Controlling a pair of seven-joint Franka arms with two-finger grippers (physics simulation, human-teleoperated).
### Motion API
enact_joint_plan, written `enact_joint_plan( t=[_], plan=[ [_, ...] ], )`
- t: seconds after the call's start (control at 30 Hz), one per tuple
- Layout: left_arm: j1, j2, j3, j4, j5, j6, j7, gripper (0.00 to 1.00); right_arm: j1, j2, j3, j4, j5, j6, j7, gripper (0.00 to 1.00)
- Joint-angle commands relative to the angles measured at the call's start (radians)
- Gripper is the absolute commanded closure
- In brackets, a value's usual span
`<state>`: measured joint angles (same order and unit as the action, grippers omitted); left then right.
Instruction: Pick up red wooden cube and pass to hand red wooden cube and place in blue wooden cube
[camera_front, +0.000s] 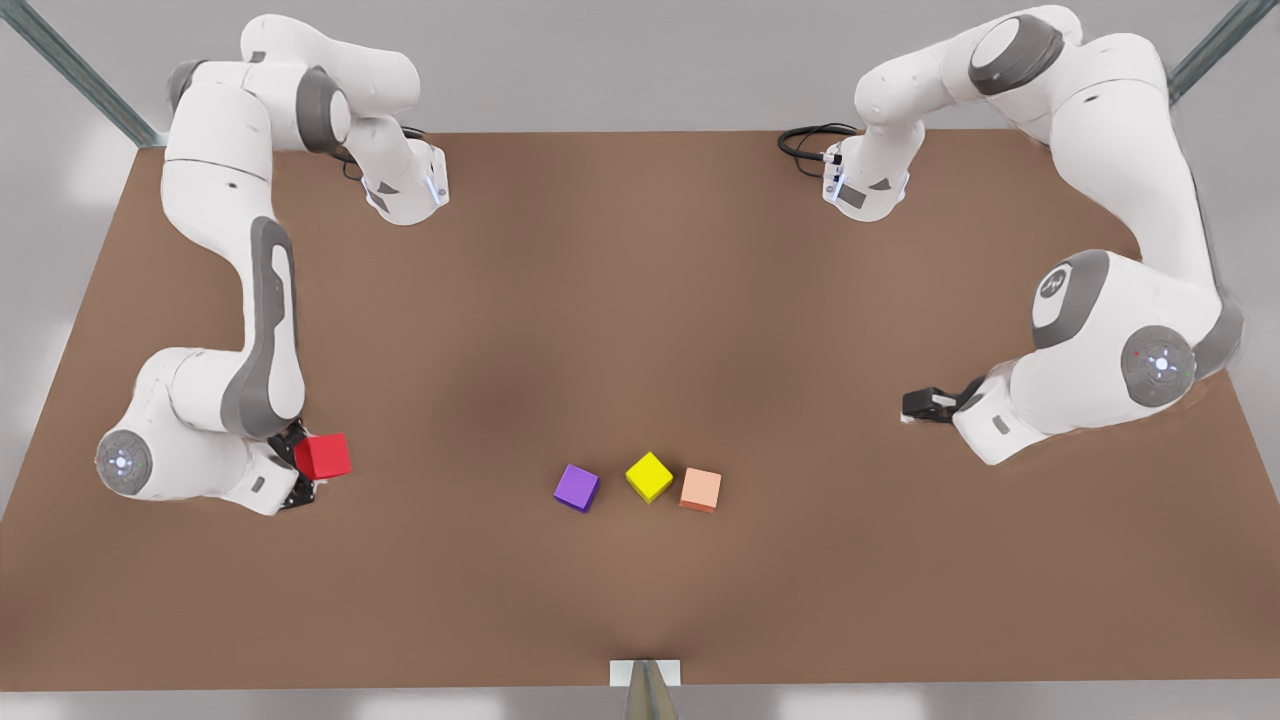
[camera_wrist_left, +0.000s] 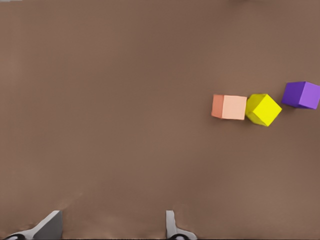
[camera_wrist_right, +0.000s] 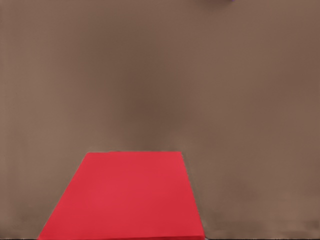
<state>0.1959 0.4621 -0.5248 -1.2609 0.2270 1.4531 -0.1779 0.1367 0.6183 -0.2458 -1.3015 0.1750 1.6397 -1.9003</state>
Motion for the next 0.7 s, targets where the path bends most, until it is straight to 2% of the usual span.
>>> enact_joint_plan(
  t=[0.0,0.1,0.2,0.33,0.67],
  plan=[
    [-0.338,-0.316,0.535,-0.355,-0.251,0.143,0.075,0.00,0.006,-0.043,-0.030,-0.060,-0.210,-0.020,0.194,0.48],
    [-0.348,-0.255,0.536,-0.265,-0.250,0.033,0.086,0.00,0.004,-0.190,-0.044,-0.298,-0.324,0.226,0.224,0.49],
    [-0.346,-0.203,0.536,-0.265,-0.255,0.036,0.089,0.00,-0.002,-0.227,-0.072,-0.374,-0.385,0.350,0.222,0.49],
    [-0.346,-0.203,0.534,-0.238,-0.276,0.033,0.086,0.00,-0.023,-0.238,-0.092,-0.498,-0.388,0.560,0.221,0.48],
    [-0.345,-0.194,0.534,-0.238,-0.278,0.033,0.087,0.00,-0.063,-0.261,-0.089,-0.653,-0.376,0.601,0.216,0.48]
  ],
)
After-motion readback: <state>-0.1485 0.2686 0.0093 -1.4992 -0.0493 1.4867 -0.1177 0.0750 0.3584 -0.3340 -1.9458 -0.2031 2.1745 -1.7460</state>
